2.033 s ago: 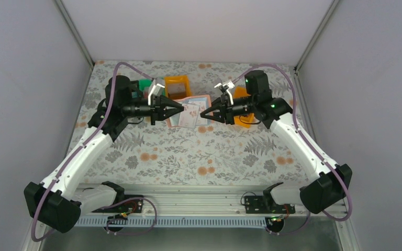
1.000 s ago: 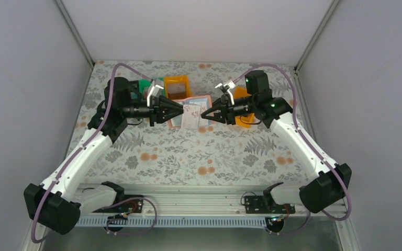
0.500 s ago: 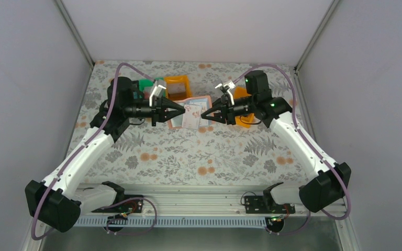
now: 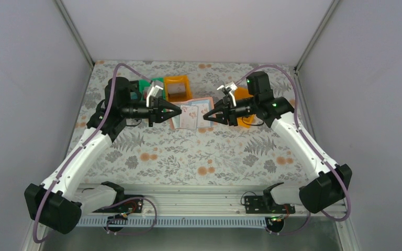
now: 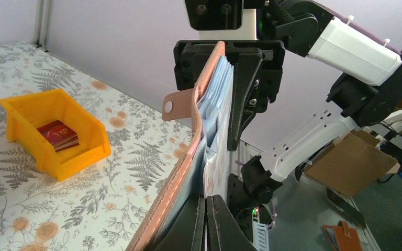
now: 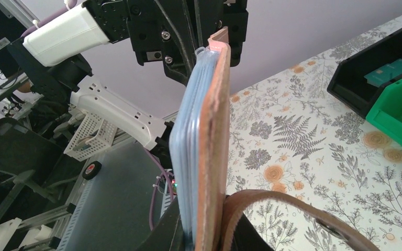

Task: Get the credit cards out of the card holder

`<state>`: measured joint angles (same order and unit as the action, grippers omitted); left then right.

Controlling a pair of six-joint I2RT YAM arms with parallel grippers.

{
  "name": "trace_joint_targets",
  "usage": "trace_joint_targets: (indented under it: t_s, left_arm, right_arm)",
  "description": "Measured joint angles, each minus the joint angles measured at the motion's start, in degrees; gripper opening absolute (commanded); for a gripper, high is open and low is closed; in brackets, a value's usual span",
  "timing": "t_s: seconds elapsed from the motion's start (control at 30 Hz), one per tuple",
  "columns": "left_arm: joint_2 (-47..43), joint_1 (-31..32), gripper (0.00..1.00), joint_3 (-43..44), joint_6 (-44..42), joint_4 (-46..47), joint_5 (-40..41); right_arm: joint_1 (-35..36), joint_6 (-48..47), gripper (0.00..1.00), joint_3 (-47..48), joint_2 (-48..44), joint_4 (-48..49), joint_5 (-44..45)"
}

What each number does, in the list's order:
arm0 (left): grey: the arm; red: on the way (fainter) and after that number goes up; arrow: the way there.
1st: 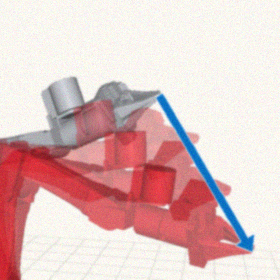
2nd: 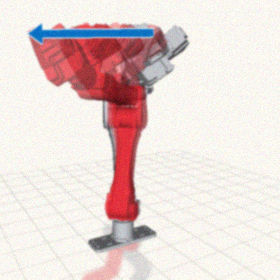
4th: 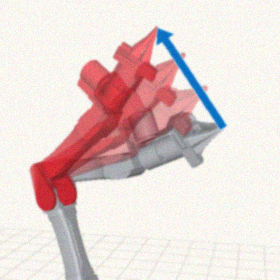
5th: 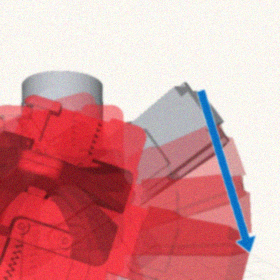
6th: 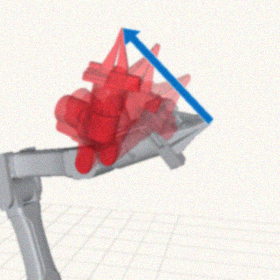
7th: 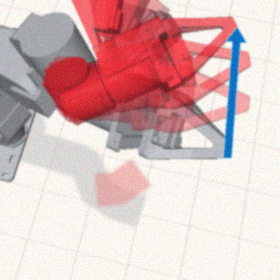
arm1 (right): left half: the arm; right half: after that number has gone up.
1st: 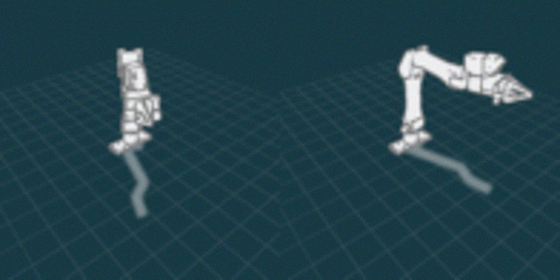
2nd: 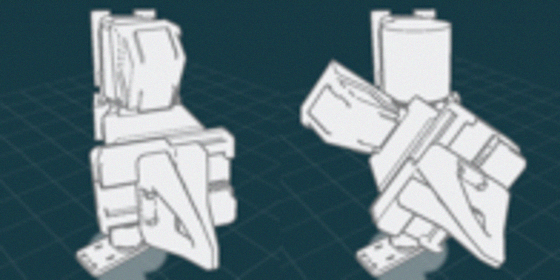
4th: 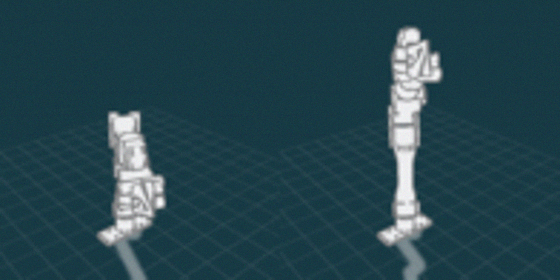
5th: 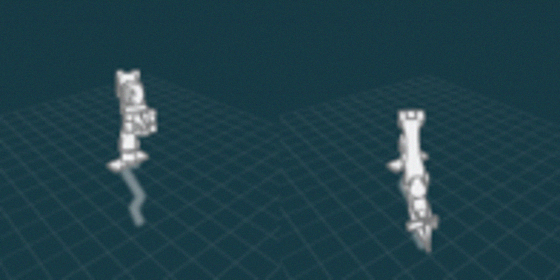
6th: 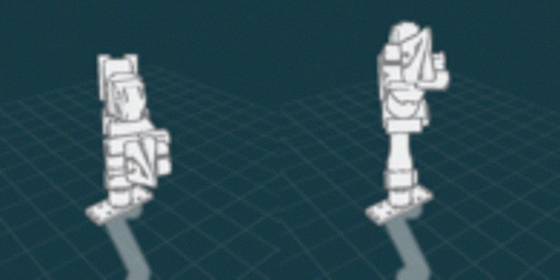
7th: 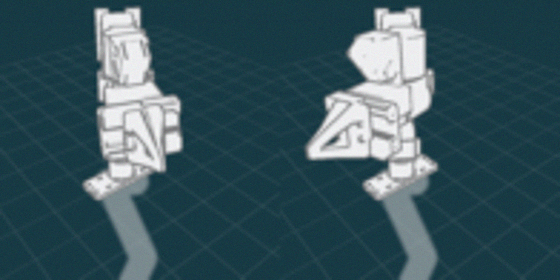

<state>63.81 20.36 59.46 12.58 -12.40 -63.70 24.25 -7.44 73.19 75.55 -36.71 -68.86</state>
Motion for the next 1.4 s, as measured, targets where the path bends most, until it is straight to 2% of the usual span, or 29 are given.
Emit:
trace_joint_targets:
  t_s: [0.53, 0.8, 1.07, 1.23, 1.4]
  left_arm:
    - [-0.6, -0.4, 0.02, -0.6, 2.0, 0.5, -1.3]
    - [0.7, -0.2, 0.02, -1.2, 7.2, 5.5, -1.0]
    - [1.6, -0.3, 0.02, 1.6, -0.9, -1.8, 0.0]
    - [1.3, -0.3, 0.02, 1.4, -1.1, -2.1, -0.3]
    - [1.3, 0.4, 0.19, 0.2, 1.5, 1.4, -0.7]
  right_arm:
    - [-0.1, -2.3, 0.04, 0.1, -0.6, -2.5, 0.0]
    - [-0.7, -4.7, 0.04, 1.9, 0.1, -5.4, 0.0]
    - [-1.0, -6.3, 0.04, 1.9, 0.3, -6.5, 0.0]
    - [-1.0, -7.4, 0.04, 2.0, 0.3, -7.8, -0.4]
    - [-1.0, -8.3, 0.04, 2.6, 0.4, -9.9, -0.7]
